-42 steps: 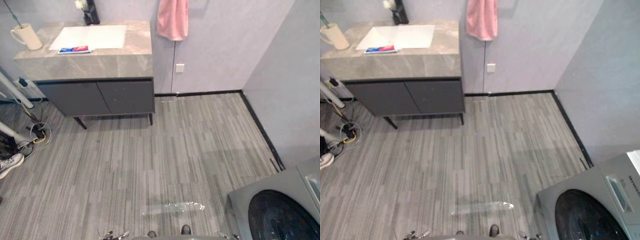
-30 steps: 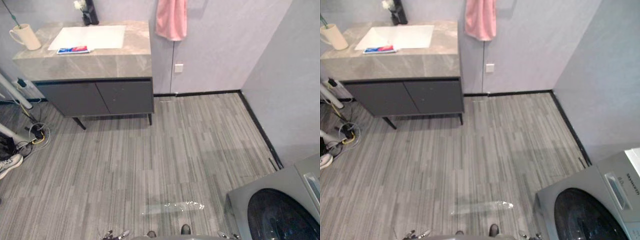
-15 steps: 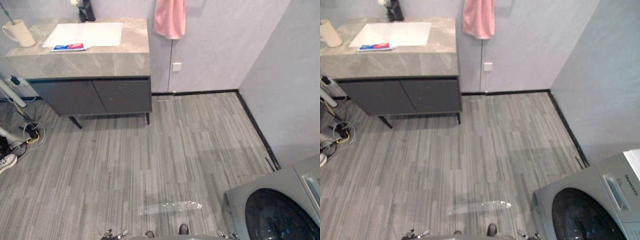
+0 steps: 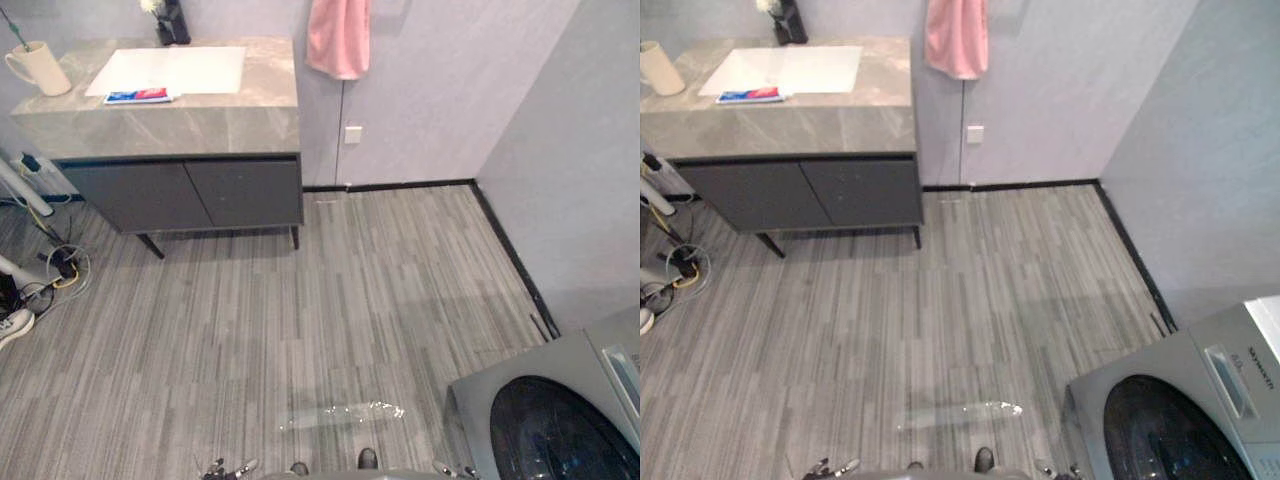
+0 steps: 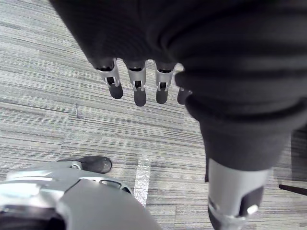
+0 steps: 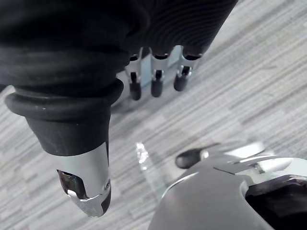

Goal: Organize washtable

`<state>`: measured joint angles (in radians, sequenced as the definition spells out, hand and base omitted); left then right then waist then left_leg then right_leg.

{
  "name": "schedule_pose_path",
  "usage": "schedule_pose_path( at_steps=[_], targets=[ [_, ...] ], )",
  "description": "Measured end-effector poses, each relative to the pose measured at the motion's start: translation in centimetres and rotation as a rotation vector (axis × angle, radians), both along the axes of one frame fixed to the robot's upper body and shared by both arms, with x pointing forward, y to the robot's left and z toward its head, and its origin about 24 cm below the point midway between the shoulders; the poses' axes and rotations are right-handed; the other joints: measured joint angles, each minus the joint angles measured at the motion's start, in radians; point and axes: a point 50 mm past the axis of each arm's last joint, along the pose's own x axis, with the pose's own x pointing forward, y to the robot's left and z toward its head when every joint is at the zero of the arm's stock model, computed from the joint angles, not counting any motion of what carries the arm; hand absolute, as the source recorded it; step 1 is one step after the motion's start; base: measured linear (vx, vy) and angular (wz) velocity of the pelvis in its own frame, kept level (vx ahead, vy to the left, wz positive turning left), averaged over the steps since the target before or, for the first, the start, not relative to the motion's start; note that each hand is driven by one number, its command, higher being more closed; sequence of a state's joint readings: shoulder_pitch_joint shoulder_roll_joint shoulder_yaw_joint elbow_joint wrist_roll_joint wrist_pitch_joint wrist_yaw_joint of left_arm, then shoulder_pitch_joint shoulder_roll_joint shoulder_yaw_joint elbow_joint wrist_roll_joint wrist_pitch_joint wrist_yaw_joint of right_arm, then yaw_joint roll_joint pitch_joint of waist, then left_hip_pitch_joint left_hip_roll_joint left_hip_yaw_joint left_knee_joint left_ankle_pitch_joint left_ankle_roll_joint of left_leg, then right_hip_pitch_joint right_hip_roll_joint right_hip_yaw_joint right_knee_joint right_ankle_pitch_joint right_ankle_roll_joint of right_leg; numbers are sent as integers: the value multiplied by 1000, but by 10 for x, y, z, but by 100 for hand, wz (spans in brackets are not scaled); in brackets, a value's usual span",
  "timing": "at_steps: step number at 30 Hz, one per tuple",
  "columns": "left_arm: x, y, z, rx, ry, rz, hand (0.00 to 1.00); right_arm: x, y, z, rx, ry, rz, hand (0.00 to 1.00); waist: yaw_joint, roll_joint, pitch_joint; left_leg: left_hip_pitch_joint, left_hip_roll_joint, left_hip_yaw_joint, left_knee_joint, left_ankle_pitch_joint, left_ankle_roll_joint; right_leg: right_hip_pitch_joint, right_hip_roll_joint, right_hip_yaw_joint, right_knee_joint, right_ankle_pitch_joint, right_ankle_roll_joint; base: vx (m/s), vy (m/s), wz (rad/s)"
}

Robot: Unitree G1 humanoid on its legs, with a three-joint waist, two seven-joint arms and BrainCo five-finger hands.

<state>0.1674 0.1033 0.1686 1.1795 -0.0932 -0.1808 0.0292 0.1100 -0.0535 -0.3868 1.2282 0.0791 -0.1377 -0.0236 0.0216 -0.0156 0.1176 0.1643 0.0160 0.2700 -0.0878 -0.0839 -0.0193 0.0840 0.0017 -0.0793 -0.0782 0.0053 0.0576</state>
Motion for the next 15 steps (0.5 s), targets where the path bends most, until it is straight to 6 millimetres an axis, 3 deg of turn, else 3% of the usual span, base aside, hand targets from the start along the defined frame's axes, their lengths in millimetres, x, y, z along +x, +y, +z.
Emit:
schedule_pose_path(
  at_steps=[5,6,10,12,15],
  targets=[
    [4,0,0,0,-9,-3,0,-1,-1,0,-2,-2,-5,0,8,2,3,-1,3,47,0,-1,-1,-38,7,47,27,2,-4,-31,-21,-30],
    [7,-1,1,0,-16,-5,0,0,-2,1,-2,-8,-17,0,21,5,12,0,7,76,1,-3,-2,-57,13,70,59,0,-5,-58,-30,-68],
    [15,0,2,0,-35,-13,0,8,-2,2,8,-53,-65,0,16,3,63,13,-3,120,26,-18,5,-193,-2,70,355,-108,3,-85,-23,-37],
    [15,-1,2,-2,-36,-14,0,8,-3,3,12,-64,-84,0,13,10,73,31,-4,127,22,-28,21,-244,-16,32,468,-133,12,-78,-23,-12],
    [17,1,2,-2,-39,-17,0,6,-3,3,14,-66,-107,0,17,9,78,46,10,139,20,-48,16,-301,-57,-45,492,-161,0,-31,-9,-18]
  ],
)
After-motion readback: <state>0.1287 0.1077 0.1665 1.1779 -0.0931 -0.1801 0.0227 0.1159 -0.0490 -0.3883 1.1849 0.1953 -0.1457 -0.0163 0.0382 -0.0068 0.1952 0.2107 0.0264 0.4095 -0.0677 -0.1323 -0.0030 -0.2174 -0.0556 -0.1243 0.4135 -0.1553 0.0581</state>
